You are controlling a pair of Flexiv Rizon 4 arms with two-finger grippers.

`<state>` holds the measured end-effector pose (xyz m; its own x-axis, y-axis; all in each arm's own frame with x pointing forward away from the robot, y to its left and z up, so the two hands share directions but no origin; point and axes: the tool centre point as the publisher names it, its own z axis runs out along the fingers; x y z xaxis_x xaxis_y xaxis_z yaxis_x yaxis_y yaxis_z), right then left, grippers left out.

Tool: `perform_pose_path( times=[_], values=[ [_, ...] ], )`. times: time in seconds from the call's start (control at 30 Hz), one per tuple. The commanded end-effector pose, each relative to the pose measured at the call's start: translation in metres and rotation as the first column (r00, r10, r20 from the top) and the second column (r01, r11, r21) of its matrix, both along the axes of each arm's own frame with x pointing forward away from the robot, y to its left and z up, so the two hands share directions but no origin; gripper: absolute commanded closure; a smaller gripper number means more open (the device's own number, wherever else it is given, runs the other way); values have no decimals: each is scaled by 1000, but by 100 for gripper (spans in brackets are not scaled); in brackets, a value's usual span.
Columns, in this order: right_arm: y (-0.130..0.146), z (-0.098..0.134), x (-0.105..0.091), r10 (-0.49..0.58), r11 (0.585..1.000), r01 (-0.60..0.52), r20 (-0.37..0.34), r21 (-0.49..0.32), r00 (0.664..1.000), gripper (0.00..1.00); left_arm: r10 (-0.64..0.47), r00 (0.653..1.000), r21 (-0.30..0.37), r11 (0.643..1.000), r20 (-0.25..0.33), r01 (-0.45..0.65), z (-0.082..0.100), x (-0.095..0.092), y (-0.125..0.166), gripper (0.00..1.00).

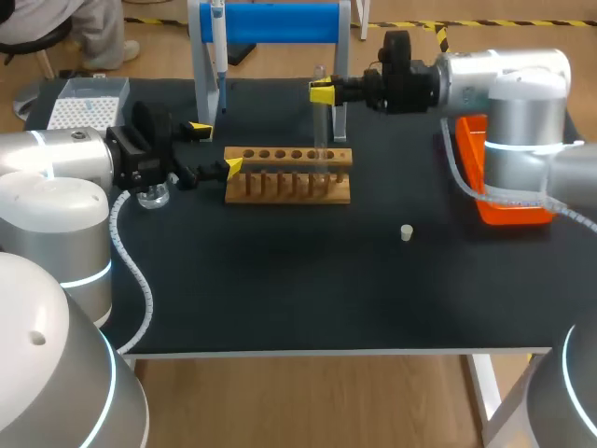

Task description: Invert the test tube, pick up the pipette, mount the tip to pipette, aspirate from beaker and dispense into the tube, eject the tip, return the pipette, and cap with the stopper.

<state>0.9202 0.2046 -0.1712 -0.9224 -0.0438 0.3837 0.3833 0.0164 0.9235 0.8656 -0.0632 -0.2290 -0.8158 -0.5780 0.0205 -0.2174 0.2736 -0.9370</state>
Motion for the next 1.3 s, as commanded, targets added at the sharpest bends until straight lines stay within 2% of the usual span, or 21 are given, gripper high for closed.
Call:
perform_pose_path(
  times=[0.03, 0.1, 0.33, 0.37, 0.5, 0.57, 0.63, 0.7, 0.73, 0.9, 1.0, 1.07, 1.13, 1.2, 1.27, 1.3],
  values=[
    [-2, -2, 1, -10, 999, -1, -322, -33, 947, 100, 1, 1000, -1, 1000, 1, -1, -1, 0, 0, 0],
    [-2, -4, 3, -20, 999, 4, -392, -41, 920, 100, 1, 1000, -1, 1000, 1, -1, -1, 0, 0, 0],
    [2, -9, 5, -26, 1000, 13, -555, -28, 832, 100, 1, 1000, -1, 1000, 1, -1, -1, 0, 0, 0],
    [2, -10, 5, -16, 1000, 5, -591, -19, 806, 100, 1, 1000, -1, 1000, 1, -1, -1, 0, 0, 0],
    [3, -13, 6, 10, 1000, -23, -657, -12, 754, 100, 1, 1000, -1, 1000, 1, -1, -1, 0, 0, 0],
    [3, -15, 7, 11, 999, -32, -668, -20, 745, 100, 1, 1000, -1, 1000, 1, -1, -1, 0, 0, 0],
    [2, -17, 7, 17, 999, -44, -700, -20, 714, 100, 1, 1000, -1, 1000, 1, -1, -1, 0, 0, 0],
    [2, -19, 7, 21, 997, -65, -704, -35, 710, 100, 1, 1000, -1, 1000, 1, -1, -1, 0, 0, 0],
    [2, -19, 7, 37, 997, -80, -728, -25, 685, 100, 1, 1000, -1, 1000, 1, -1, -1, 0, 0, 0],
    [1, -20, 5, 46, 993, -114, -755, -39, 654, 100, 1, 1000, -1, 1000, 1, -1, -1, 0, 0, 0],
    [1, -20, 5, 47, 992, -123, -772, -40, 634, 100, 1, 1000, -1, 1000, 1, -1, -1, 0, 0, 0],
    [1, -20, 5, 50, 992, -124, -797, -31, 602, 100, 1, 1000, -1, 1000, 1, -1, -1, 0, 0, 0],
    [1, -19, 5, 43, 991, -125, -799, -40, 599, 100, 1, 1000, -1, 1000, 1, -1, -1, 0, 0, 0],
    [1, -20, 5, 39, 992, -121, -824, -36, 566, 100, 1, 1000, -1, 1000, 1, -1, -1, 0, 0, 0],
    [1, -20, 5, 37, 992, -119, -823, -38, 567, 100, 1, 1000, -1, 1000, 1, -1, -1, 0, 0, 0],
    [1, -20, 5, 35, 993, -114, -837, -32, 546, 100, 1, 1000, -1, 1000, 1, -1, -1, 0, 0, 0]
  ],
)
